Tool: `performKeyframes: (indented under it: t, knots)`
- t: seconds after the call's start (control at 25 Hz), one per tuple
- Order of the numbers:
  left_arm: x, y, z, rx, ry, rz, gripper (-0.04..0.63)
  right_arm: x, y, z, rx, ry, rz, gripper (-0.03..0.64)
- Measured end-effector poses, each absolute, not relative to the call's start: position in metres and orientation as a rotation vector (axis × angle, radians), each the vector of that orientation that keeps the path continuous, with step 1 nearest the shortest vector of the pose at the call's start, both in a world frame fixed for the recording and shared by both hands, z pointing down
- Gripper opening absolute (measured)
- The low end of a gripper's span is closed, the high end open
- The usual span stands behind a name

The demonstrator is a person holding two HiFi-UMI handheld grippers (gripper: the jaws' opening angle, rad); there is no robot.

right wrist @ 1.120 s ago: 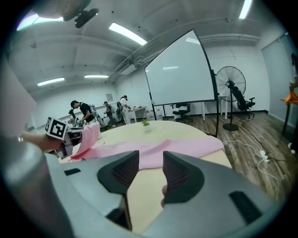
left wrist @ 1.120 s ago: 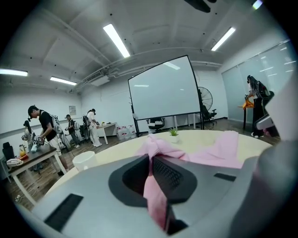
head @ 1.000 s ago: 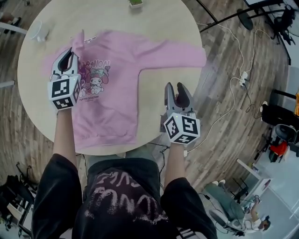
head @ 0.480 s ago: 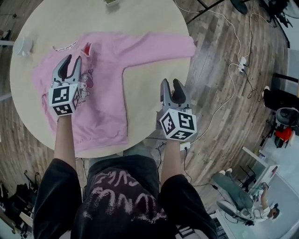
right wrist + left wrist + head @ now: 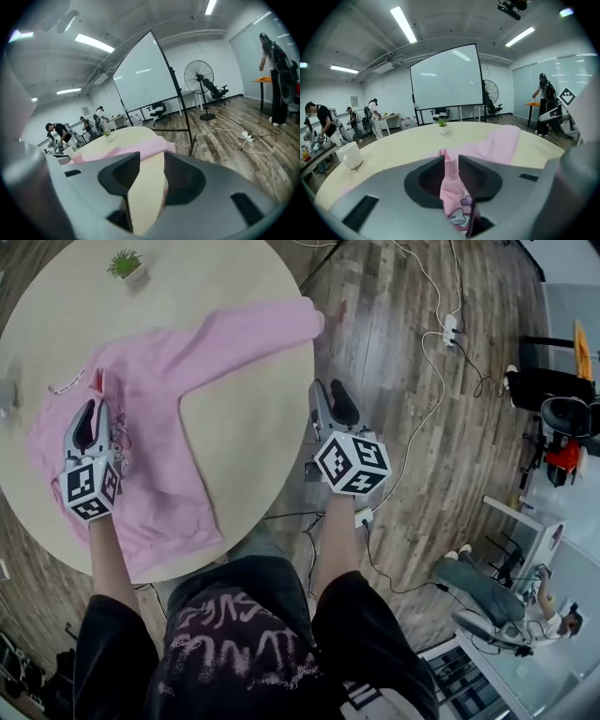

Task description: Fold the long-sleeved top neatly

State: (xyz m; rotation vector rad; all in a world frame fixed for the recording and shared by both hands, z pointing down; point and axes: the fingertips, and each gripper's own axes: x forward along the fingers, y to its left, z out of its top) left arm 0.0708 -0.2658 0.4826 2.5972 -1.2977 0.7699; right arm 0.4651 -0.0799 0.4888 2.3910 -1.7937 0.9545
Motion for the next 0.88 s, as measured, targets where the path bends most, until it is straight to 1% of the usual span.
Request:
performKeyframes:
  t: [0.2,0.4,0.64,0.88]
  knots:
    - [0.083,-0.262,0.482,2.632,-1.294,0.877,0.101,0.515,-0.098,0.513,2.393,-1.809,1.032,0.166]
    - [0.095,-0.265,0.481,2.656,-1.298,0.973,0.101,0.548,-0.118,0.552,2.245,-1.783,0.93,0.166]
    - [0.098,-0.278,0.484,2.642,-1.315,1.038,0.101,0.545,-0.138,0.587,2.061,-1.81,0.741,0.166]
    - [0.1,-0.284,0.486,2.639,-1.303,1.075,0.101,0.543,-0.162,0.599,2.011,-1.839,0.691,0.172]
